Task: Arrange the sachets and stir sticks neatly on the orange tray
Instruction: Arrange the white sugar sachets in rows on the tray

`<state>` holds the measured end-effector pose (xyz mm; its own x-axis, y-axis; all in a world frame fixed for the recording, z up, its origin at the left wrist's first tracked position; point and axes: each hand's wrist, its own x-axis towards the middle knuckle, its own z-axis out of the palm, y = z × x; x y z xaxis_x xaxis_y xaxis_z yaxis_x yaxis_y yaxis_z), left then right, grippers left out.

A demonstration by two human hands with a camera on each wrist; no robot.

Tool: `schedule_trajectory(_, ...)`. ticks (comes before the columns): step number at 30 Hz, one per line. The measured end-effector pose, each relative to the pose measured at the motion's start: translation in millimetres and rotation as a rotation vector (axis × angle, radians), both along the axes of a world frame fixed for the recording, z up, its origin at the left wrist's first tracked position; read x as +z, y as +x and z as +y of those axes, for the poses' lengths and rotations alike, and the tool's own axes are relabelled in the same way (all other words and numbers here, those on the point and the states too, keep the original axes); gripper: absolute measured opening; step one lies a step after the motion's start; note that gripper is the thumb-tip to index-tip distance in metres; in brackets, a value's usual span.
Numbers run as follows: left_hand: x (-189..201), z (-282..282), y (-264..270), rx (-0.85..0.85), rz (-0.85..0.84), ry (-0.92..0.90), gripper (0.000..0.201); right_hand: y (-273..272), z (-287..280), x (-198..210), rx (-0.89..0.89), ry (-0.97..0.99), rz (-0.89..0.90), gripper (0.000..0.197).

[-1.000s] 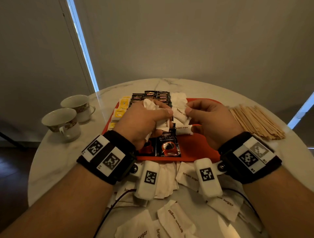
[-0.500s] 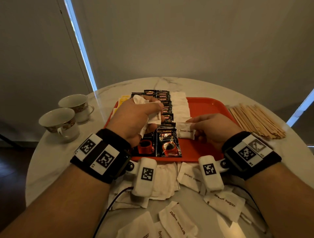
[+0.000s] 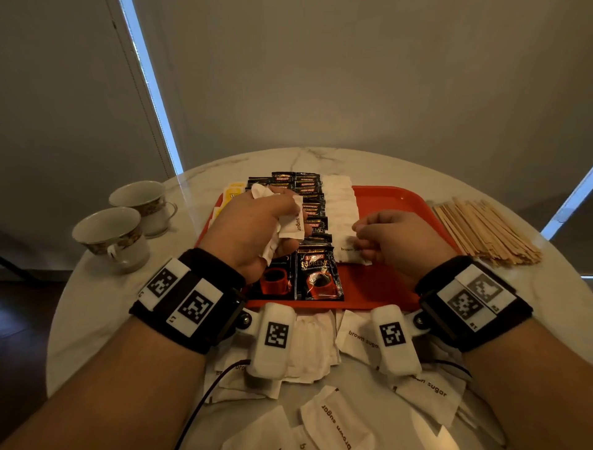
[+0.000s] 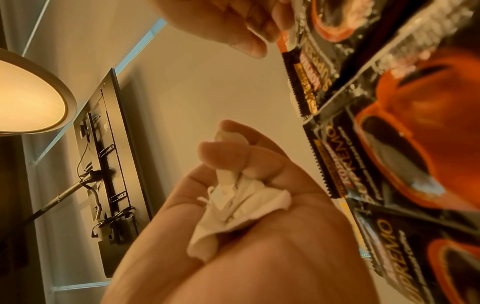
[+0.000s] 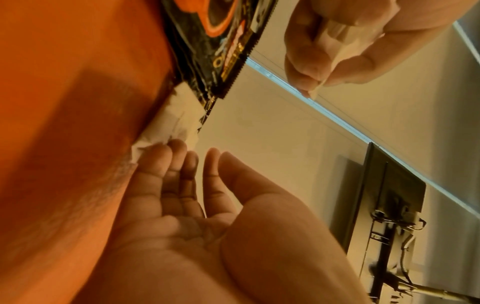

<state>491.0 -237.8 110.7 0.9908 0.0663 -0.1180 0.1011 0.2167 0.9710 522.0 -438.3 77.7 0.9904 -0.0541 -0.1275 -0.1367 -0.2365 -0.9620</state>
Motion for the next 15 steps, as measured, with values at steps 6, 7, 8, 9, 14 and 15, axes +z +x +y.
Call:
schedule_trajectory(6,-0.6,-1.3,-2.8,-0.065,0.005,-0.01,0.017,-0.3,0.6,1.1,0.035,0.029,-0.002,0.011)
schedule_trajectory(7,-1.0,-1.5,-2.8,-0.077,0.009,0.005,0.015,-2.1,2.1,2.3,0.042,0.039,-0.022,0.011)
schedule_trajectory(8,-1.1,-1.9,-3.2,-0.085,0.014,0.021,0.012,-3.7,3.4,3.6,0.056,0.059,-0.053,0.011)
schedule_trajectory(9,-1.4,-2.2,-3.1,-0.089,0.013,0.036,0.009,-5.5,4.6,5.4,0.086,0.086,-0.089,0.012)
schedule_trajectory(14,-2.5,-3.7,-3.5,-0.061,0.023,0.045,0.007,-20.5,11.2,12.1,0.39,0.005,-0.156,0.036)
schedule_trajectory(15,-2.8,-3.5,-3.2,-0.063,0.035,0.019,0.009,-21.8,12.5,11.0,0.418,-0.023,-0.164,0.029)
